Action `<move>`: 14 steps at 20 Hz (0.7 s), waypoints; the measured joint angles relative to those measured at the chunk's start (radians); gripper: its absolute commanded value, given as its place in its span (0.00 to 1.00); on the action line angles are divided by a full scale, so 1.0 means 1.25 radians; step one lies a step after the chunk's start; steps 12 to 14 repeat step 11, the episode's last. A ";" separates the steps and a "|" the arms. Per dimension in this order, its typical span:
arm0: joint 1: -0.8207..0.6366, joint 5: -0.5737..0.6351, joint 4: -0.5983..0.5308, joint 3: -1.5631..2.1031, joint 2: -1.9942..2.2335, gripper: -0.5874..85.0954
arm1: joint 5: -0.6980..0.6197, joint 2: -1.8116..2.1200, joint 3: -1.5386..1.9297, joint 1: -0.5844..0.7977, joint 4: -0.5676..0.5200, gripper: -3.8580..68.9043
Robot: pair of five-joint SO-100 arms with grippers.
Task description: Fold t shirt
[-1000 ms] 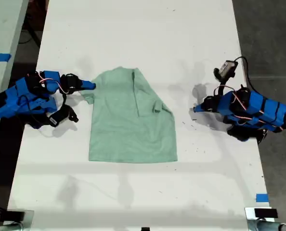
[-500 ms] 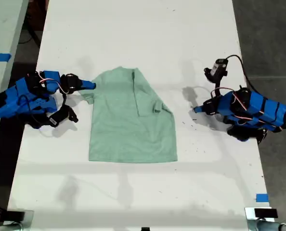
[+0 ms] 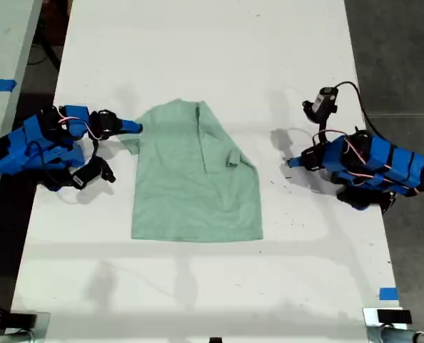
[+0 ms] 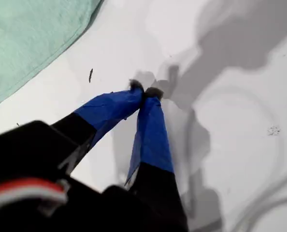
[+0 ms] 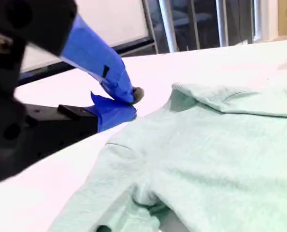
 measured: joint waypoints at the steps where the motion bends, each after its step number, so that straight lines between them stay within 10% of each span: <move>1: 0.005 0.000 -0.001 0.000 0.000 0.00 | 0.000 0.000 0.000 0.000 0.000 0.07; 14: -0.012 -0.085 0.012 0.000 0.000 0.00 | 0.000 0.000 0.000 0.000 0.000 0.07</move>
